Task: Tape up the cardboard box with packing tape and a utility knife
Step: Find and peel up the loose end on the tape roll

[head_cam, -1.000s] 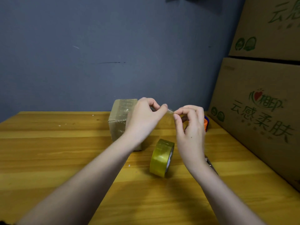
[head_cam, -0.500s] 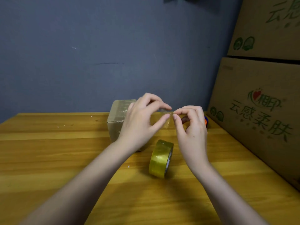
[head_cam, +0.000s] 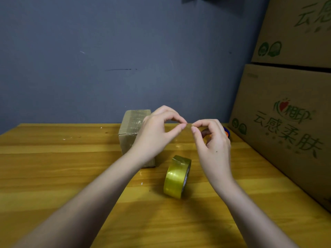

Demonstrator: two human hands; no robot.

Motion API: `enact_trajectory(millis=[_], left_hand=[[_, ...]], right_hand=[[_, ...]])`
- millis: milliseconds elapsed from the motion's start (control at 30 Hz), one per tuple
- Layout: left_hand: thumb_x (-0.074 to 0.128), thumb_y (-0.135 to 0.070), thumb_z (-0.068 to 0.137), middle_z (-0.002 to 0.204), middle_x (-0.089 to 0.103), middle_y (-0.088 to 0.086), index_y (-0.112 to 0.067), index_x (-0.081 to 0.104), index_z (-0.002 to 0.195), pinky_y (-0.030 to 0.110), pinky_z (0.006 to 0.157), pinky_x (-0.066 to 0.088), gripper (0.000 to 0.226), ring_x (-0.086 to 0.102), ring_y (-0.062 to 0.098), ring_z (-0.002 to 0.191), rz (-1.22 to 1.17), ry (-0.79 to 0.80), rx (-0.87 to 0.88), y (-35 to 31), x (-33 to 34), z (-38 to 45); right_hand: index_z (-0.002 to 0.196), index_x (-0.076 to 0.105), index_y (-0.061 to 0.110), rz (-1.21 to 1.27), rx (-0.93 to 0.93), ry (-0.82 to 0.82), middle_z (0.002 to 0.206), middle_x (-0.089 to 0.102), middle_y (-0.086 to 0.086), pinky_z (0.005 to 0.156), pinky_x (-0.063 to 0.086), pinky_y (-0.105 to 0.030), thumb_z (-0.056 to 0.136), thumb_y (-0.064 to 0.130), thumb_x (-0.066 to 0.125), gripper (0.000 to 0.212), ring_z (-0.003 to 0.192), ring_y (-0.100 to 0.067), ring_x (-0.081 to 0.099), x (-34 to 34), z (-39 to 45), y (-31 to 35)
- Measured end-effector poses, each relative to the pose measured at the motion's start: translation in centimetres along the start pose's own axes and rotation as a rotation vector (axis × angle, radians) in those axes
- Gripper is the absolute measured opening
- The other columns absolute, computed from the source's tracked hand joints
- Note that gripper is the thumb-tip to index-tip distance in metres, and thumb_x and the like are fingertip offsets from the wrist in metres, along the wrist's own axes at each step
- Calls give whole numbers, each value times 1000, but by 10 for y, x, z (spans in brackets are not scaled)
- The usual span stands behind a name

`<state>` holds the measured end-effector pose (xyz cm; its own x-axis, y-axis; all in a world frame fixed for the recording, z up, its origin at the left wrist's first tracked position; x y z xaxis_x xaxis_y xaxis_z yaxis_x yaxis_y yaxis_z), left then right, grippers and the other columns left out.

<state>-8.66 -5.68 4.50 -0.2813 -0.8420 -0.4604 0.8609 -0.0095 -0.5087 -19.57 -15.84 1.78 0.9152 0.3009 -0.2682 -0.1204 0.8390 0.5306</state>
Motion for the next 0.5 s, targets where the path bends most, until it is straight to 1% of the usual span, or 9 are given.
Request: enact_trajectory(millis=[33, 67, 167, 233, 300, 400, 500], left_hand=[[67, -30, 80, 90, 62, -10, -30, 70, 81, 33, 86, 50, 4, 59, 3, 89, -3, -1, -13, 1, 0, 0], [68, -28, 80, 89, 62, -10, -33, 69, 78, 31, 86, 50, 5, 60, 4, 88, -13, -5, -29, 3, 0, 1], [72, -25, 79, 86, 63, -10, -41, 63, 71, 19, 83, 47, 20, 59, 3, 87, -45, -10, -87, 7, 0, -1], [71, -25, 80, 86, 63, -11, -41, 62, 71, 12, 80, 44, 20, 58, 1, 87, -61, 3, -118, 9, 0, -1], [69, -25, 82, 87, 65, -10, -39, 64, 74, 13, 81, 44, 16, 59, 2, 89, -76, 38, -132, 11, 0, -2], [66, -24, 85, 91, 68, -8, -29, 70, 83, 18, 84, 48, 6, 61, 3, 91, -101, 90, -144, 11, 2, -2], [64, -25, 86, 89, 70, -12, -23, 72, 88, 23, 84, 52, 8, 63, 3, 90, -123, 86, -190, 13, 1, -3]], right_hand=[[95, 62, 19, -1, 0, 2, 92, 58, 11, 69, 51, -26, 91, 23, 58, 6, 84, -5, 56, 0, 0, 0], [95, 62, 20, 0, 0, 4, 91, 58, 11, 69, 51, -26, 91, 23, 58, 6, 84, -5, 56, 0, 0, 0], [95, 62, 21, 4, -4, 7, 90, 59, 11, 69, 51, -26, 91, 22, 59, 5, 84, -6, 57, 0, 0, 0], [94, 62, 21, 4, -7, 7, 90, 59, 10, 69, 51, -26, 91, 21, 59, 5, 83, -7, 57, 0, 0, 0], [94, 62, 20, 7, 0, 7, 90, 60, 10, 70, 51, -27, 91, 21, 58, 5, 83, -7, 57, -1, 1, -2], [96, 61, 20, 4, 17, 19, 90, 61, 11, 70, 52, -28, 92, 22, 57, 6, 85, -6, 58, -1, 0, -4], [97, 60, 21, -20, 6, 38, 91, 62, 10, 71, 52, -29, 93, 23, 55, 7, 85, -7, 58, 0, 1, -3]])
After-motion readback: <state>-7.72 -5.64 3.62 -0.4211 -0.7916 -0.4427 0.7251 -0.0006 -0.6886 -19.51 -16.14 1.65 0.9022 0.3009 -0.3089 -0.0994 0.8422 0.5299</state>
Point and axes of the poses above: each hand's wrist, its own z-axis towards the middle knuckle, its own x-axis out of the palm, y = z × x, the point moved 6 cm from there along z, towards the middle knuckle
